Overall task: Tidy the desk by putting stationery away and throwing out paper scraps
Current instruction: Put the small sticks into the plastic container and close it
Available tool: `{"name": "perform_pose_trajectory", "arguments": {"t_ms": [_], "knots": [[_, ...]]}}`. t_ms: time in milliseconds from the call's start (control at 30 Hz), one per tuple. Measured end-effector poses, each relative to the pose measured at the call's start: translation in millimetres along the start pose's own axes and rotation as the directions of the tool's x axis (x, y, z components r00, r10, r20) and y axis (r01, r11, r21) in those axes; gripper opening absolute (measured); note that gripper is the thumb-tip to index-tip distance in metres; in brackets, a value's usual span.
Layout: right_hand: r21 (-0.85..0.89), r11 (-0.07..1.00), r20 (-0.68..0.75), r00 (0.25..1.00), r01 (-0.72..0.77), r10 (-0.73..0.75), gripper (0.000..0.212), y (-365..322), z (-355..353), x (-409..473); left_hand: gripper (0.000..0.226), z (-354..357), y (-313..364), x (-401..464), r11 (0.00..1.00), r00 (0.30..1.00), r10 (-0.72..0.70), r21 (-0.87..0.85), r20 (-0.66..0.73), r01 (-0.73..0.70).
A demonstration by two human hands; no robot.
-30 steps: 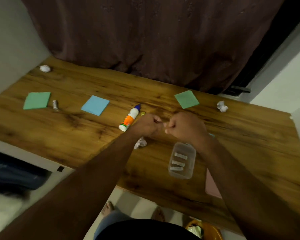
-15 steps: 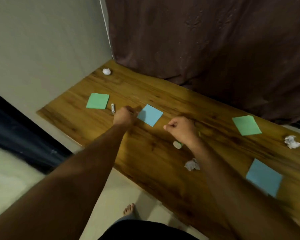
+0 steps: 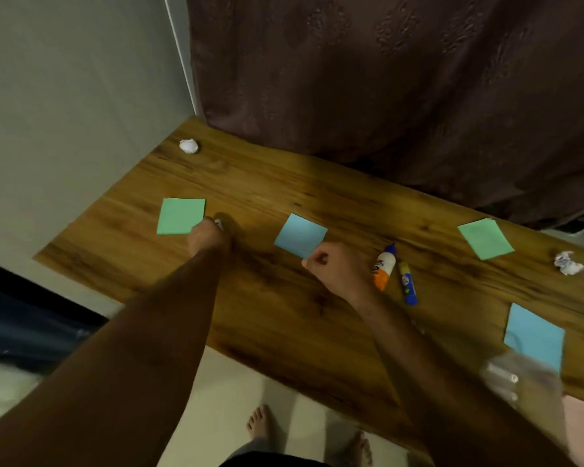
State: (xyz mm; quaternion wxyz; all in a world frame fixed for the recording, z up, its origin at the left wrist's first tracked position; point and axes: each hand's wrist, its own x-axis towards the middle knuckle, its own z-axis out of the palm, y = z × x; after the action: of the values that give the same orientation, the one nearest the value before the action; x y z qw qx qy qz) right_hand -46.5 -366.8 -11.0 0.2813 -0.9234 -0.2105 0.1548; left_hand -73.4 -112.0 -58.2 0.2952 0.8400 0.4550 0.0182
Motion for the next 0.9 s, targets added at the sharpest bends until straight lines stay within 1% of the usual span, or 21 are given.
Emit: {"name": "perform_pose_trajectory", "arguments": {"t_ms": [133, 167, 233, 267, 300, 333, 400, 433, 467, 533, 567, 633, 700, 833, 900], "knots": [[0.043, 0.998, -0.025, 0.999, -0.037, 0.038, 0.023, -3, 6, 1, 0.044, 1, 3, -1, 0.999, 0.998, -0.051, 0.002, 0.030, 0.051], [0.063, 0.997, -0.026, 0.998, -0.052, 0.053, 0.023, -3, 7, 1, 0.045, 2, 5, -4, 0.999, 0.999, -0.036, 0.004, 0.035, 0.036], [0.143, 0.986, -0.022, 0.996, -0.088, 0.092, 0.020, -1, 4, -1, 0.045, 4, 17, -14, 0.997, 0.996, 0.074, -0.030, 0.057, -0.072], [0.214, 0.970, -0.016, 0.993, -0.114, 0.120, 0.019, 1, 0, -2, 0.040, 7, 25, -20, 0.987, 0.986, 0.145, -0.088, 0.087, -0.137], [0.293, 0.945, -0.010, 0.988, -0.145, 0.155, 0.018, 3, -6, -3, 0.033, 12, 36, -28, 0.967, 0.968, 0.201, -0.191, 0.151, -0.171], [0.363, 0.915, -0.007, 0.982, -0.175, 0.191, 0.019, 5, -13, -4, 0.027, 17, 48, -38, 0.933, 0.941, 0.255, -0.314, 0.225, -0.178], [0.463, 0.859, -0.038, 0.963, -0.221, 0.267, 0.023, 15, -30, -8, 0.020, 30, 76, -64, 0.854, 0.883, 0.372, -0.479, 0.286, -0.205], [0.501, 0.834, -0.064, 0.951, -0.232, 0.303, 0.027, 20, -39, -11, 0.019, 34, 90, -80, 0.819, 0.847, 0.443, -0.517, 0.295, -0.249], [0.540, 0.809, -0.097, 0.938, -0.232, 0.333, 0.032, 28, -52, -16, 0.020, 40, 106, -99, 0.786, 0.794, 0.526, -0.530, 0.306, -0.316], [0.599, 0.771, -0.145, 0.918, -0.216, 0.370, 0.040, 50, -80, -33, 0.020, 52, 137, -138, 0.721, 0.665, 0.665, -0.521, 0.339, -0.456], [0.609, 0.765, -0.160, 0.913, -0.209, 0.376, 0.040, 63, -95, -44, 0.018, 60, 151, -155, 0.698, 0.610, 0.704, -0.510, 0.364, -0.502], [0.600, 0.769, -0.154, 0.911, -0.221, 0.382, 0.027, 90, -122, -68, 0.015, 77, 173, -188, 0.662, 0.515, 0.749, -0.513, 0.417, -0.547], [0.603, 0.752, -0.093, 0.913, -0.267, 0.398, 0.012, 121, -147, -99, 0.016, 96, 193, -224, 0.634, 0.448, 0.773, -0.529, 0.450, -0.564], [0.604, 0.724, 0.034, 0.919, -0.332, 0.392, 0.009, 177, -187, -164, 0.017, 126, 212, -292, 0.558, 0.315, 0.819, -0.540, 0.479, -0.630], [0.544, 0.758, 0.061, 0.918, -0.360, 0.393, 0.013, 200, -198, -195, 0.018, 139, 212, -321, 0.568, 0.264, 0.803, -0.548, 0.535, -0.614]]}}
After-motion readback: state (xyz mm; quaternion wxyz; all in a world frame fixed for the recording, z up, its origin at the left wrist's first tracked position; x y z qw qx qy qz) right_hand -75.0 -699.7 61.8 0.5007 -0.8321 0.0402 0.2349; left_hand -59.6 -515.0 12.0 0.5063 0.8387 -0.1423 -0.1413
